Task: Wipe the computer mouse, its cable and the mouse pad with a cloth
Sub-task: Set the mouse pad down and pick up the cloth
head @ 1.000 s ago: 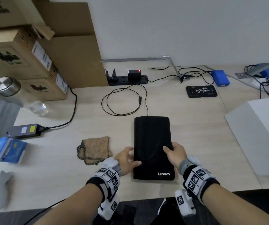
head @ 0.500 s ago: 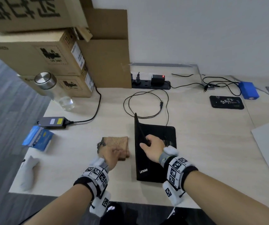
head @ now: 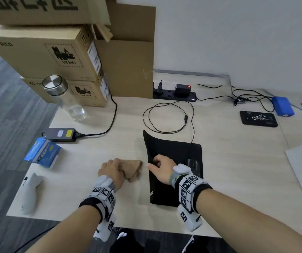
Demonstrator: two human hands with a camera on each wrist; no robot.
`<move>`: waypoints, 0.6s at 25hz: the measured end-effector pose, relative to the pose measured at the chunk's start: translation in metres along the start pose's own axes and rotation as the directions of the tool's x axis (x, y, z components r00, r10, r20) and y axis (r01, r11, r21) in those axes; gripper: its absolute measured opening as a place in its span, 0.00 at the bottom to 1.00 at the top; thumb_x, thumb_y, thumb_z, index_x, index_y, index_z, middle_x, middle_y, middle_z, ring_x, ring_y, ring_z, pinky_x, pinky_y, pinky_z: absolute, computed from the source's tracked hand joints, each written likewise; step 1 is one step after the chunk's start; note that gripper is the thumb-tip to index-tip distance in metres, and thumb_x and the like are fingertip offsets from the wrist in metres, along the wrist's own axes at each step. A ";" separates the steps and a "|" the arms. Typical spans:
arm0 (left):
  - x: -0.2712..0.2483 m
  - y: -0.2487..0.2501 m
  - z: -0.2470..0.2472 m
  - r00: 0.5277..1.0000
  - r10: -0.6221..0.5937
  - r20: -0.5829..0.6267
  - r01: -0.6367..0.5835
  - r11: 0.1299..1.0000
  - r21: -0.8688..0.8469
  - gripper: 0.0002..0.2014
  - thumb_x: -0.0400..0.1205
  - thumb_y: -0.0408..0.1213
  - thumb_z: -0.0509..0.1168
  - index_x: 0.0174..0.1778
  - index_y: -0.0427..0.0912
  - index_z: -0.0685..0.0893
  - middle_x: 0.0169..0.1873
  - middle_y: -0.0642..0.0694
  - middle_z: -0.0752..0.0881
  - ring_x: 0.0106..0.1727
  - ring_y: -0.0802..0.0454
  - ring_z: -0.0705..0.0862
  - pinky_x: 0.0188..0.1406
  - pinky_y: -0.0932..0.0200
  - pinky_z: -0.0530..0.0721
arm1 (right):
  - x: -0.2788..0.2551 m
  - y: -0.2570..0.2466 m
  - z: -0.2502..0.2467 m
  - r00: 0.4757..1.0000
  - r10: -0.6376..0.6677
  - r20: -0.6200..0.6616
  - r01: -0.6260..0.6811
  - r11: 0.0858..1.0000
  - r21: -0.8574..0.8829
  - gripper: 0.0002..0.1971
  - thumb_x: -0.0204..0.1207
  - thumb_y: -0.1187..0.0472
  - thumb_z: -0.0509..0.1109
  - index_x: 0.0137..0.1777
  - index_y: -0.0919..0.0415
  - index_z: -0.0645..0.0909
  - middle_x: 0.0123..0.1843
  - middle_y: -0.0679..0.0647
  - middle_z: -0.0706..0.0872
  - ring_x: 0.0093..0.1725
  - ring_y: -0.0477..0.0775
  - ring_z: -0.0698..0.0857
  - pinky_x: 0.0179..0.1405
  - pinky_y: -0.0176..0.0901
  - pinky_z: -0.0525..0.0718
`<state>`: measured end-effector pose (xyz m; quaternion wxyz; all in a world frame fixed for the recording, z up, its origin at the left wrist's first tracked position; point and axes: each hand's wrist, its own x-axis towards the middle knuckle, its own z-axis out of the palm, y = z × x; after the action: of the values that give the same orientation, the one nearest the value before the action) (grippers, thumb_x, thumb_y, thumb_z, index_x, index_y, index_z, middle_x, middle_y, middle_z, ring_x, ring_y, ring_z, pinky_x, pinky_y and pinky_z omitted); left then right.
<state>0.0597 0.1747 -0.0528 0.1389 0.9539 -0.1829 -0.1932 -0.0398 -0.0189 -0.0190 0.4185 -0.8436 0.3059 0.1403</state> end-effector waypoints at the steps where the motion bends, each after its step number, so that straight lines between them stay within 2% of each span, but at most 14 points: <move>1: 0.004 0.001 -0.006 0.997 -0.066 -0.044 0.058 0.983 -0.172 0.07 0.79 0.33 0.60 0.51 0.45 0.78 0.43 0.46 0.81 0.47 0.41 0.80 0.42 0.55 0.73 | 0.000 -0.001 -0.001 1.000 0.004 0.002 -0.004 1.000 0.018 0.16 0.74 0.39 0.68 0.50 0.49 0.80 0.36 0.43 0.81 0.37 0.47 0.81 0.40 0.41 0.78; 2: 0.008 0.001 -0.012 0.987 -0.139 -0.083 0.097 0.920 -0.380 0.03 0.79 0.31 0.62 0.46 0.43 0.77 0.36 0.46 0.82 0.40 0.42 0.81 0.35 0.57 0.74 | 0.001 -0.002 -0.002 1.000 0.009 0.006 -0.009 0.999 0.036 0.15 0.74 0.38 0.67 0.48 0.49 0.80 0.34 0.43 0.80 0.36 0.46 0.81 0.40 0.42 0.80; 4: 0.015 0.010 -0.028 0.954 -0.272 -0.128 0.106 0.704 -0.702 0.05 0.80 0.27 0.63 0.41 0.39 0.76 0.25 0.45 0.81 0.28 0.45 0.79 0.24 0.60 0.75 | 0.002 -0.002 -0.009 1.000 0.015 0.002 -0.015 0.998 0.063 0.14 0.75 0.38 0.65 0.45 0.48 0.79 0.34 0.43 0.80 0.35 0.46 0.81 0.43 0.45 0.82; 5: 0.016 0.014 -0.040 0.937 -0.319 -0.139 0.088 0.604 -0.793 0.04 0.81 0.28 0.63 0.41 0.38 0.76 0.25 0.43 0.82 0.27 0.45 0.79 0.24 0.59 0.77 | 0.002 -0.002 -0.012 1.000 0.016 0.003 -0.016 0.998 0.065 0.14 0.75 0.38 0.65 0.45 0.47 0.79 0.35 0.43 0.80 0.35 0.46 0.81 0.44 0.45 0.82; 6: 0.016 0.021 -0.051 0.929 -0.334 -0.158 0.056 0.550 -0.833 0.03 0.82 0.29 0.63 0.42 0.38 0.77 0.28 0.41 0.84 0.29 0.45 0.81 0.27 0.58 0.79 | 0.002 -0.001 -0.017 1.000 0.015 -0.003 -0.015 0.997 0.074 0.13 0.76 0.39 0.65 0.45 0.47 0.79 0.35 0.42 0.80 0.36 0.46 0.81 0.44 0.44 0.82; 7: 0.016 0.029 -0.060 0.931 -0.317 -0.179 0.024 0.546 -0.837 0.02 0.82 0.31 0.63 0.44 0.38 0.80 0.33 0.41 0.86 0.32 0.46 0.83 0.31 0.57 0.81 | 0.000 0.002 -0.024 1.000 0.012 -0.014 -0.010 0.996 0.091 0.12 0.76 0.39 0.66 0.45 0.47 0.79 0.34 0.42 0.80 0.36 0.45 0.81 0.43 0.43 0.81; 9: 0.015 0.047 -0.070 0.961 -0.221 -0.163 -0.018 0.542 -0.840 0.06 0.85 0.33 0.62 0.48 0.38 0.84 0.39 0.44 0.88 0.38 0.49 0.86 0.34 0.58 0.84 | -0.002 0.004 -0.039 0.999 -0.010 -0.044 0.016 0.993 0.121 0.12 0.75 0.40 0.68 0.45 0.47 0.80 0.34 0.42 0.81 0.35 0.43 0.80 0.40 0.39 0.78; 10: 0.015 0.059 -0.069 0.984 -0.136 -0.119 -0.033 0.513 -0.858 0.08 0.86 0.35 0.61 0.52 0.37 0.86 0.42 0.44 0.90 0.43 0.46 0.88 0.39 0.55 0.87 | -0.003 0.007 -0.046 0.997 -0.023 -0.075 0.034 0.988 0.148 0.12 0.74 0.40 0.69 0.46 0.46 0.80 0.35 0.42 0.82 0.36 0.42 0.81 0.40 0.37 0.78; 12: 0.010 0.094 -0.064 0.997 0.068 0.048 0.017 0.400 -0.916 0.13 0.89 0.38 0.58 0.61 0.40 0.85 0.53 0.40 0.91 0.56 0.38 0.88 0.52 0.42 0.87 | -0.003 0.017 -0.065 0.988 -0.028 -0.150 0.067 0.963 0.259 0.16 0.69 0.37 0.71 0.50 0.45 0.81 0.42 0.42 0.85 0.42 0.41 0.84 0.45 0.39 0.82; 13: 0.006 0.114 -0.060 0.973 0.172 0.157 0.093 0.329 -0.940 0.15 0.90 0.39 0.55 0.65 0.41 0.83 0.58 0.39 0.89 0.61 0.38 0.87 0.56 0.40 0.86 | -0.004 0.025 -0.075 0.985 -0.026 -0.171 0.083 0.939 0.334 0.21 0.66 0.34 0.71 0.53 0.45 0.81 0.46 0.42 0.86 0.46 0.43 0.85 0.50 0.44 0.85; 15: -0.004 0.151 -0.053 0.875 0.340 0.346 0.289 0.207 -0.935 0.17 0.90 0.41 0.51 0.69 0.44 0.80 0.63 0.41 0.87 0.63 0.43 0.86 0.59 0.40 0.85 | -0.011 0.038 -0.093 0.990 0.013 -0.140 0.059 0.867 0.496 0.33 0.60 0.26 0.68 0.59 0.48 0.82 0.53 0.46 0.88 0.54 0.50 0.87 0.56 0.55 0.87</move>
<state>0.0336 0.0520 0.0466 0.6601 0.5629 -0.0639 -0.4932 -0.0743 -0.1057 0.0192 0.6013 -0.7183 0.3499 -0.0072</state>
